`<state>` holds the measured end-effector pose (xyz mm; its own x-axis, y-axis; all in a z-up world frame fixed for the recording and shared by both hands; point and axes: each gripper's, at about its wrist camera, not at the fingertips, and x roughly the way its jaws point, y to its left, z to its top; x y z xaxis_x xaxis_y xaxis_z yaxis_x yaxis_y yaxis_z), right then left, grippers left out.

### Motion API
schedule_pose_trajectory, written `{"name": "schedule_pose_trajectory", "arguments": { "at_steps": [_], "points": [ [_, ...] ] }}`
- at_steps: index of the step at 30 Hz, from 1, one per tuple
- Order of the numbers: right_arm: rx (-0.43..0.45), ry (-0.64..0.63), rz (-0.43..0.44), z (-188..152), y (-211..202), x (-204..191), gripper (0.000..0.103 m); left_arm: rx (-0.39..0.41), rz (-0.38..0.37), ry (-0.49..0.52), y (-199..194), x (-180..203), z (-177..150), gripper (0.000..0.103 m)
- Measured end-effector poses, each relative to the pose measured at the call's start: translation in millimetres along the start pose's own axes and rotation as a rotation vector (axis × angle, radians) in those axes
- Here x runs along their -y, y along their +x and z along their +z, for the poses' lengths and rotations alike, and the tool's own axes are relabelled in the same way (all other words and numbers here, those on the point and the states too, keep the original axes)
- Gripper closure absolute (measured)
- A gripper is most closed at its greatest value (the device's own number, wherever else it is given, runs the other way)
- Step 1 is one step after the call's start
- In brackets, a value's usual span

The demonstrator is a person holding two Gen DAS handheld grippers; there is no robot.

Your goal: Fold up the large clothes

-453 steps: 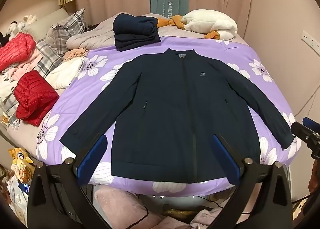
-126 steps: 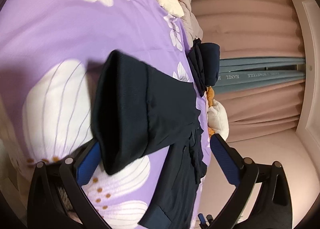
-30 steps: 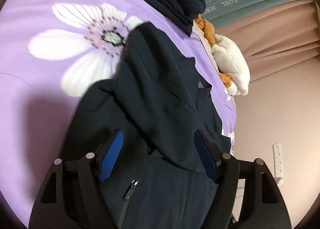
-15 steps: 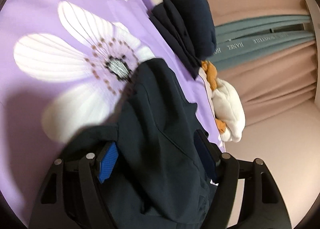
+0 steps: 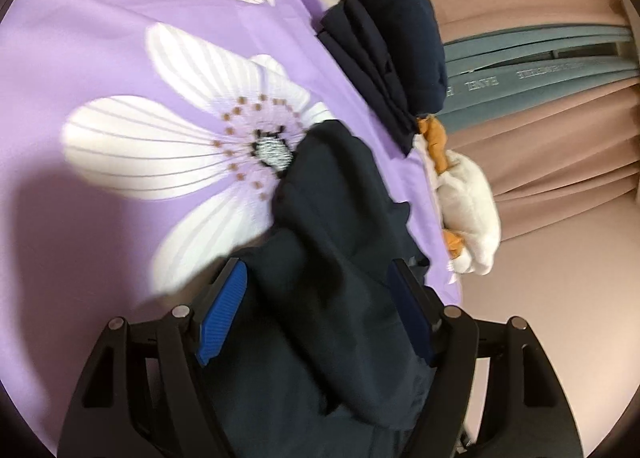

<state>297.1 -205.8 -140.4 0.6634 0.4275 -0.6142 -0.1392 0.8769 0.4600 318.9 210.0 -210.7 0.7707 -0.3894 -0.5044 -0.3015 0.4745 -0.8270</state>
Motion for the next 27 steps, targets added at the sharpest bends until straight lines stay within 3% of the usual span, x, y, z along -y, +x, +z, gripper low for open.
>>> {"name": "schedule_pose_trajectory", "arguments": {
  "at_steps": [3,6,11,14,16,21,27],
  "points": [
    [0.009,-0.032,-0.031,15,12,-4,0.037,0.032,0.052,0.045,-18,0,5,0.030],
    [-0.005,-0.063,-0.092,26,28,-5,0.037,0.041,0.120,0.178,-21,21,13,0.030],
    [-0.018,-0.152,-0.164,30,48,-15,0.042,-0.069,0.133,0.391,23,72,10,0.032],
    [-0.023,-0.222,-0.194,29,54,-22,0.042,-0.110,0.136,0.498,52,93,-2,0.044],
    [-0.026,-0.277,-0.221,30,58,-25,0.042,-0.123,0.188,0.578,70,99,-13,0.052],
    [-0.047,-0.414,-0.339,27,72,-20,0.042,-0.138,0.351,0.649,103,80,-24,0.055],
    [-0.075,-0.411,-0.401,22,75,12,0.042,-0.130,0.378,0.708,106,69,-20,0.058]
  ]
}}
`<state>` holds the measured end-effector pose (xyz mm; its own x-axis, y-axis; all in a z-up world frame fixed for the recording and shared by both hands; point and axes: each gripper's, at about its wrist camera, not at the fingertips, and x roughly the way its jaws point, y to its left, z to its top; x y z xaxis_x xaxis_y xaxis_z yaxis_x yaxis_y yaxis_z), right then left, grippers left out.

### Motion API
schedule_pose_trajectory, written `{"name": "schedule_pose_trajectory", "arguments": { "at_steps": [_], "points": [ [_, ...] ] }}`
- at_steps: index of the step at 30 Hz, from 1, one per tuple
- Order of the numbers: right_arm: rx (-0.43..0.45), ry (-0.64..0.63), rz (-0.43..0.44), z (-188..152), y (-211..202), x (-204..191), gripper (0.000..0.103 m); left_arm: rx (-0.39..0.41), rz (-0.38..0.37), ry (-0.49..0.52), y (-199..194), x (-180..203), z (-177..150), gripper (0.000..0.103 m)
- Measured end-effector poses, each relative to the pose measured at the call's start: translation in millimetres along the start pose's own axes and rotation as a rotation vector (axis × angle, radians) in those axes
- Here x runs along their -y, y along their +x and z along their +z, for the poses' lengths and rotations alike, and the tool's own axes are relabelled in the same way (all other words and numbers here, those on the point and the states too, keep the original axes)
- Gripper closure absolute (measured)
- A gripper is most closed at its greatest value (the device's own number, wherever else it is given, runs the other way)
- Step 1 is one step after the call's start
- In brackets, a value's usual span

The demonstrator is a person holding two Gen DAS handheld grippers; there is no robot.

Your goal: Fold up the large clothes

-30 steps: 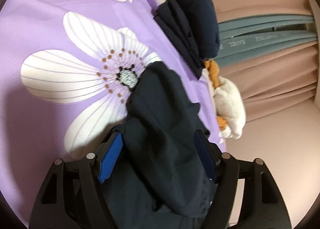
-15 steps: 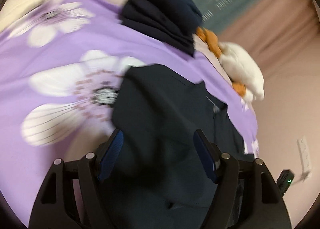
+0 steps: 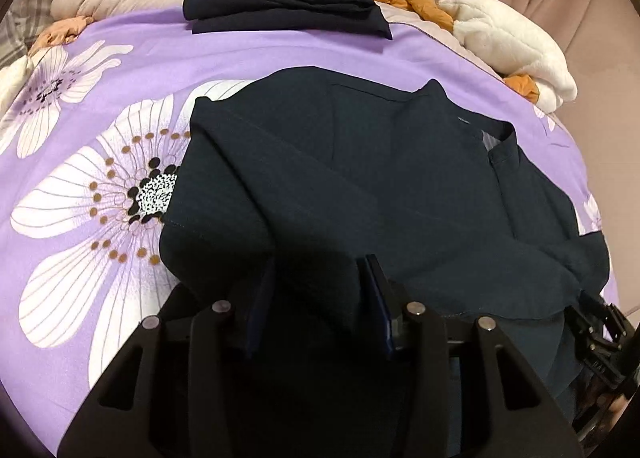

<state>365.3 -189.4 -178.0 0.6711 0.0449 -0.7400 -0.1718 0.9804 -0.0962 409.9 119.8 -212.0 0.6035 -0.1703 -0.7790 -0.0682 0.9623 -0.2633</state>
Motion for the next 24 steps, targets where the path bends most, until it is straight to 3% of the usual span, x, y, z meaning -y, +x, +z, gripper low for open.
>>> {"name": "schedule_pose_trajectory", "arguments": {
  "at_steps": [6,10,15,19,24],
  "points": [
    [-0.004,0.039,0.003,1,-8,15,0.042,0.000,-0.001,-0.067,-18,-6,1,0.054],
    [0.009,0.069,-0.009,-3,-26,23,0.042,0.039,0.034,-0.008,-51,2,-10,0.049],
    [0.079,0.089,-0.034,-3,-56,26,0.042,0.069,-0.056,0.100,-84,36,-31,0.049],
    [0.146,0.100,0.000,5,-78,21,0.042,0.065,-0.102,0.139,-83,64,-36,0.049],
    [0.105,0.026,0.054,2,-64,2,0.042,0.016,-0.101,0.155,-58,84,-45,0.050]
  ]
}}
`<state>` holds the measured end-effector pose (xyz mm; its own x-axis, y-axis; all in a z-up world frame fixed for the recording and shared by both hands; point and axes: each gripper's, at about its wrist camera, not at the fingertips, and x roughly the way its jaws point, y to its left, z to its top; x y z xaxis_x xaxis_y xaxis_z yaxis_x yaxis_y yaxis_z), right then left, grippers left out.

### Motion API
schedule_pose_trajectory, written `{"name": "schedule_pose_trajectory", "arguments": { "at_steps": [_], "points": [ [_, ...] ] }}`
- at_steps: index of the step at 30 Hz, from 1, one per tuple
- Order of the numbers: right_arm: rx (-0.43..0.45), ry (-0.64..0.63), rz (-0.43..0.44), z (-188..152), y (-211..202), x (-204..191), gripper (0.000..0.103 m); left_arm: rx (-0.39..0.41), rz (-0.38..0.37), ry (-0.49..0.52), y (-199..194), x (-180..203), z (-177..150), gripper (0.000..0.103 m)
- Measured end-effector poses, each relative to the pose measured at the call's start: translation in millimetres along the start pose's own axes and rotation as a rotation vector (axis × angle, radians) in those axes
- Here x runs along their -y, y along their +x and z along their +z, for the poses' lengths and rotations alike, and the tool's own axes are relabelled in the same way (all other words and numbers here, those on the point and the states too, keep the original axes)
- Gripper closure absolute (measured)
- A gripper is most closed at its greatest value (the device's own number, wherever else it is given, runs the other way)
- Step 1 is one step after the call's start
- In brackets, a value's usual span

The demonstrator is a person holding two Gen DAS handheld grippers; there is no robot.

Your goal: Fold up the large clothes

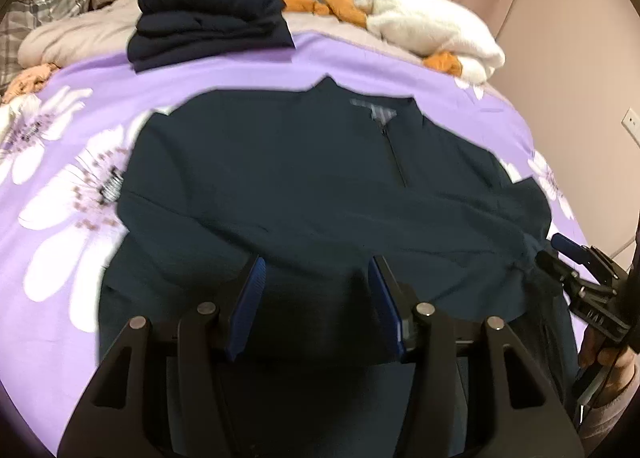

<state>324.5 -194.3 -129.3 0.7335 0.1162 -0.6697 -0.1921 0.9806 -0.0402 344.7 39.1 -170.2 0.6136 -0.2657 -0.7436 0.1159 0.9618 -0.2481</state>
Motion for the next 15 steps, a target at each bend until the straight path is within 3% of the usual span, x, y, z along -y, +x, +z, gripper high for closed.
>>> {"name": "schedule_pose_trajectory", "arguments": {
  "at_steps": [5,15],
  "points": [
    [-0.074,-0.026,-0.005,-17,29,-5,0.047,-0.074,0.049,0.018,31,-5,-14,0.047],
    [-0.113,0.022,0.023,-25,43,4,0.047,-0.057,0.063,0.019,26,-7,-18,0.045]
  ]
}}
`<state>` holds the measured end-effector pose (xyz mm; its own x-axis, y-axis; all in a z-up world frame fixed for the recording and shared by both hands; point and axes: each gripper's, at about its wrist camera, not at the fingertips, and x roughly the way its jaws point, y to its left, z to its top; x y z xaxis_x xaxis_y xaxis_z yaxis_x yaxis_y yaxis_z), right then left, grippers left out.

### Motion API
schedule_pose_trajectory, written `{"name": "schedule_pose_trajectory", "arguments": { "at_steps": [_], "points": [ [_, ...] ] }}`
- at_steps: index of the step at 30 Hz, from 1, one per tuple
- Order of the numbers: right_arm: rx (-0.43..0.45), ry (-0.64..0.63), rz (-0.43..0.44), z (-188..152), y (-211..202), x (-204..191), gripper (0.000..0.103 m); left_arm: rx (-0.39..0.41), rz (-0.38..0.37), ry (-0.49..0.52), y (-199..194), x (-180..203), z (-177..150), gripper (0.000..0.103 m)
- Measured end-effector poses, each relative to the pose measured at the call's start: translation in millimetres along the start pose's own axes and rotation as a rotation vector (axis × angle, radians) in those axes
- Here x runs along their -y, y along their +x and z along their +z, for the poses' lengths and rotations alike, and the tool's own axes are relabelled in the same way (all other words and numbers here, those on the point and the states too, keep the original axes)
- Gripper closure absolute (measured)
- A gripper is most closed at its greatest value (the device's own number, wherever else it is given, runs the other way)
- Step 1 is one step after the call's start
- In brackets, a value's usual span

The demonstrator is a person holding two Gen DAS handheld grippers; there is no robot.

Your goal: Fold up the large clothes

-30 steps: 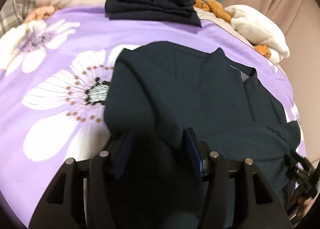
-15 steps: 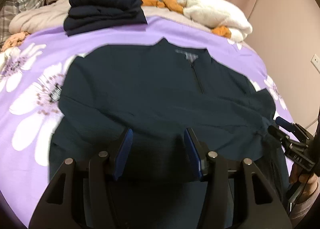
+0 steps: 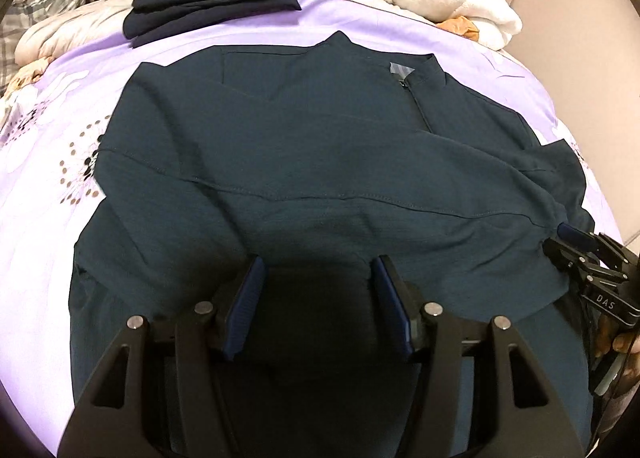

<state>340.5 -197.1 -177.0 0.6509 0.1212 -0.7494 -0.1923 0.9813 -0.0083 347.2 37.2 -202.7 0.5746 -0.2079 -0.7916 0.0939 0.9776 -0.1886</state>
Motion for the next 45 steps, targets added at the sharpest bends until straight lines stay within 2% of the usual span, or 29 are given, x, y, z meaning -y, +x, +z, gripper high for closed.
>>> {"name": "schedule_pose_trajectory", "arguments": {
  "at_steps": [2,5,7,9,11,15,22,30,38,44,45],
  "points": [
    [-0.004,0.018,-0.004,0,-6,0,0.047,0.003,0.000,-0.015,-11,1,-4,0.047],
    [0.011,0.041,0.029,-5,-29,-2,0.047,0.020,0.027,0.034,-31,10,-13,0.045],
    [0.034,0.034,0.050,-12,-47,-7,0.047,0.041,0.052,0.065,-48,18,-22,0.040],
    [0.053,0.030,0.071,-19,-66,-12,0.047,0.060,0.060,0.069,-63,22,-32,0.024],
    [0.065,0.034,0.099,-31,-85,-20,0.045,0.092,0.054,0.064,-83,28,-47,0.015],
    [0.070,0.036,0.132,-56,-110,-33,0.040,0.110,0.055,0.068,-107,37,-72,0.007],
    [0.016,0.058,0.161,-92,-121,-39,0.039,0.097,0.105,0.083,-130,47,-120,0.007],
    [-0.030,0.066,0.168,-125,-130,-46,0.038,0.051,0.166,0.083,-133,43,-162,0.007],
    [-0.056,0.054,0.078,-147,-135,-50,0.038,-0.035,0.192,0.031,-121,31,-197,0.007],
    [-0.056,0.031,0.040,-166,-144,-51,0.038,-0.016,0.212,0.042,-129,27,-215,0.002],
    [-0.060,0.031,0.030,-170,-145,-50,0.034,-0.015,0.213,0.043,-130,27,-217,0.001]
  ]
}}
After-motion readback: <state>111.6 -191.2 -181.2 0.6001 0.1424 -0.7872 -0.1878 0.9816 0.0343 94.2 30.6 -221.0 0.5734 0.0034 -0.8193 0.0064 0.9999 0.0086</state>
